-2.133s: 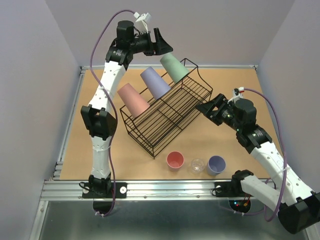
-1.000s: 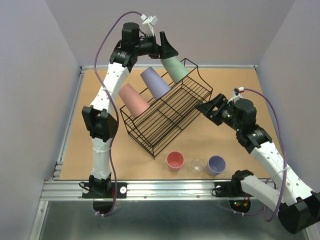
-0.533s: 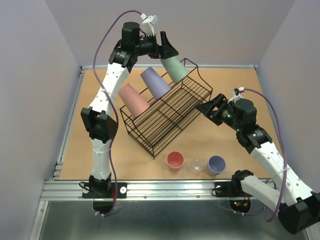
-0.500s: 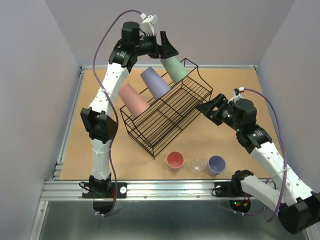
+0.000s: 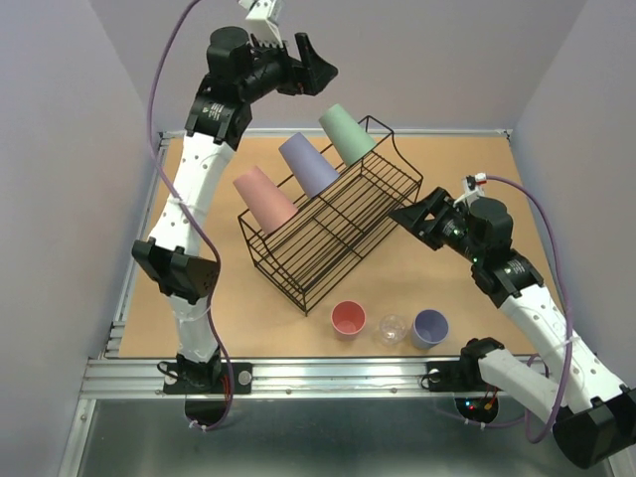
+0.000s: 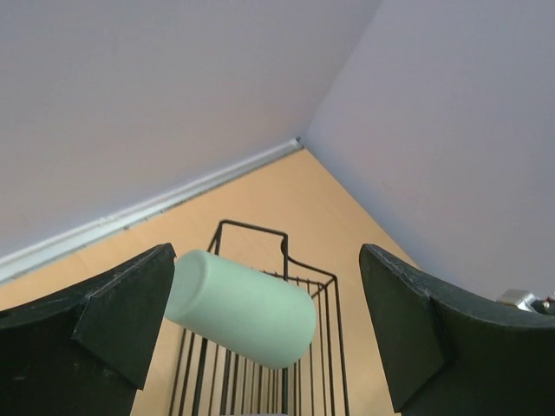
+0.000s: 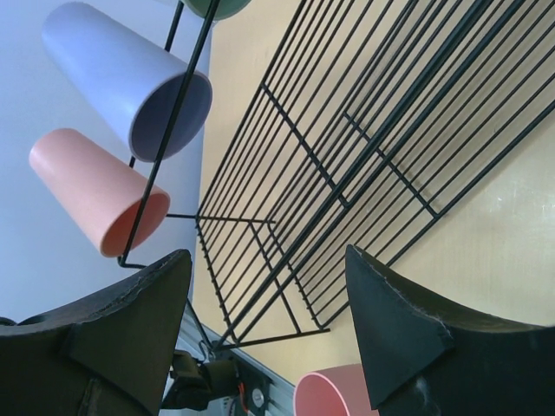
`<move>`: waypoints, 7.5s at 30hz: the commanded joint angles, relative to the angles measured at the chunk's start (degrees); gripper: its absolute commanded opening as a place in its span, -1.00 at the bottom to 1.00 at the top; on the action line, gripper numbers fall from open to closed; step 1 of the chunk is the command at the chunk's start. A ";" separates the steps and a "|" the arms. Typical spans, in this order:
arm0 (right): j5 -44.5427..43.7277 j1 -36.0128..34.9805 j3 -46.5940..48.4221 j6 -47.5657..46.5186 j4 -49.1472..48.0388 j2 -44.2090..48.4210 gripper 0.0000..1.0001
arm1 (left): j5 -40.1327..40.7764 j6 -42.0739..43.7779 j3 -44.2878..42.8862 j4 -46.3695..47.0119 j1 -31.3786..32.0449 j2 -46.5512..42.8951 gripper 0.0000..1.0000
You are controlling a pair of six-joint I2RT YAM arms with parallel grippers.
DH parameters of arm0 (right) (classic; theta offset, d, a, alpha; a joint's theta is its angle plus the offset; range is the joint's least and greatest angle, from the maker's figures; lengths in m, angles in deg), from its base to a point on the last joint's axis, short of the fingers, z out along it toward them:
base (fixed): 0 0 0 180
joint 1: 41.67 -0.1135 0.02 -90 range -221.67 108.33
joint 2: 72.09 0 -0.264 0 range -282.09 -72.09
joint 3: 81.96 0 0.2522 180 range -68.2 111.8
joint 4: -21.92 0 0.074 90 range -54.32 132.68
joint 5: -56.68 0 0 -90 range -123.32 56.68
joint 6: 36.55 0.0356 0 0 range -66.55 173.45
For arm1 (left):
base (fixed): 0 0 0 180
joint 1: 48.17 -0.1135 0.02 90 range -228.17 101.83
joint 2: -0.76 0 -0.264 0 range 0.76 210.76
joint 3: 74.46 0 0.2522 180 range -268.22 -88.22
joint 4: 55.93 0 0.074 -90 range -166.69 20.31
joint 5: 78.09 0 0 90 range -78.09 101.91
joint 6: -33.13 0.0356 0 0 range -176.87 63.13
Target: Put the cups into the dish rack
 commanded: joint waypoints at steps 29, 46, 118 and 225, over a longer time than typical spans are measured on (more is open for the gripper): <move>-9.72 -28.33 18.94 -19.29 31.06 -22.73 0.49 | 48.80 -0.79 38.49 -20.51 4.28 -57.00 0.97; -5.68 -34.48 7.69 -15.86 26.58 -23.16 0.32 | 44.58 -7.58 51.33 -23.77 4.36 -64.66 0.97; -24.92 -37.56 18.23 13.05 -29.58 -1.46 -0.99 | 8.28 -37.20 51.24 44.70 23.70 -47.53 0.97; -45.58 -37.56 31.59 19.29 56.90 18.93 0.85 | 67.43 5.61 3.96 -3.64 36.35 16.89 -1.00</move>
